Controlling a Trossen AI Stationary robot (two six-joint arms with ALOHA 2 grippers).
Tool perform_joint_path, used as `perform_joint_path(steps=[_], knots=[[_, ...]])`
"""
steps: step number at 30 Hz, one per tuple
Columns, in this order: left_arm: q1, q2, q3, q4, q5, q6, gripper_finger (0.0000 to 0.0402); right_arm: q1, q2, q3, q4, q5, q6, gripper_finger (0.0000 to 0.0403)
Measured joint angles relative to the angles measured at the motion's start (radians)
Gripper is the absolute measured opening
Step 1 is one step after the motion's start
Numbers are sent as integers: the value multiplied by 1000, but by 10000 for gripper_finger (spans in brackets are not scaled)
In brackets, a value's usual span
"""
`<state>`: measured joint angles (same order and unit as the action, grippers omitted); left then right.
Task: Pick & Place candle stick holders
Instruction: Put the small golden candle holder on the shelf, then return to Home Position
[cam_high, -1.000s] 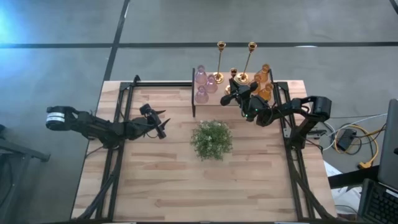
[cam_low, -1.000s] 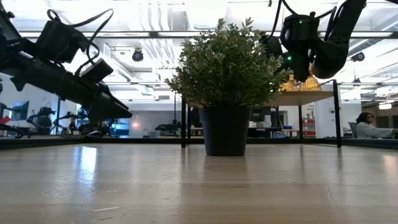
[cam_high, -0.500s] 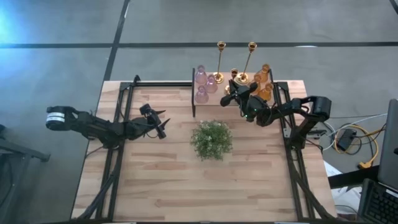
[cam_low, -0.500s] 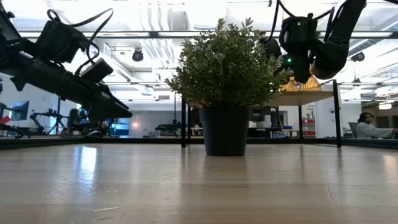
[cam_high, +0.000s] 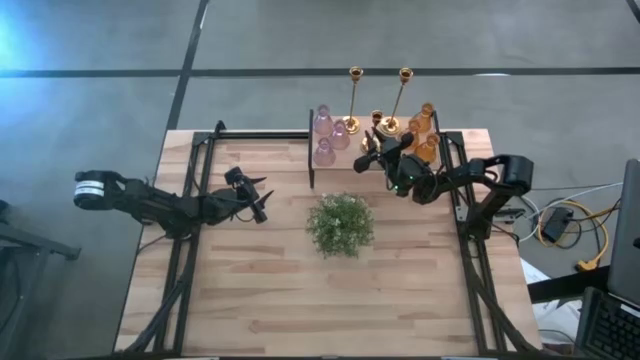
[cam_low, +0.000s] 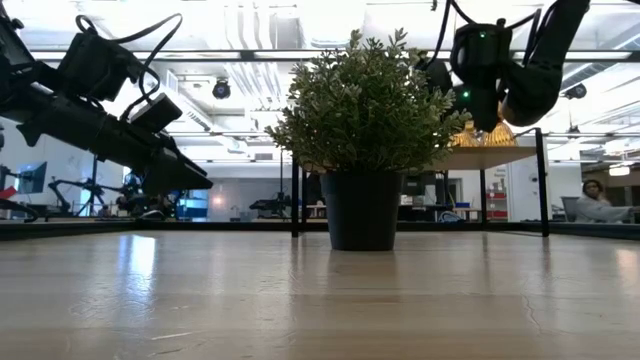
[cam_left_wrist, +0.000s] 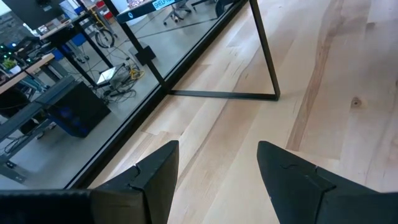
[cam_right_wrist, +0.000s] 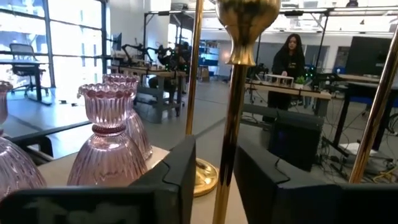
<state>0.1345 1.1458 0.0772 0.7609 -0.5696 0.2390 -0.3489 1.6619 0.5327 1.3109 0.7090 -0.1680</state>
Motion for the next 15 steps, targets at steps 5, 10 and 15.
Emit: perform_joint_path(steps=[5,10,15], knots=[[0,0,0,0,0,0,223,13,-20,-2,-21,12,-19,123],[0,0,0,0,0,0,223,50,-88,-5,-96,58,-49,143],[0,0,0,0,0,0,223,82,-181,-8,-232,97,-45,153]])
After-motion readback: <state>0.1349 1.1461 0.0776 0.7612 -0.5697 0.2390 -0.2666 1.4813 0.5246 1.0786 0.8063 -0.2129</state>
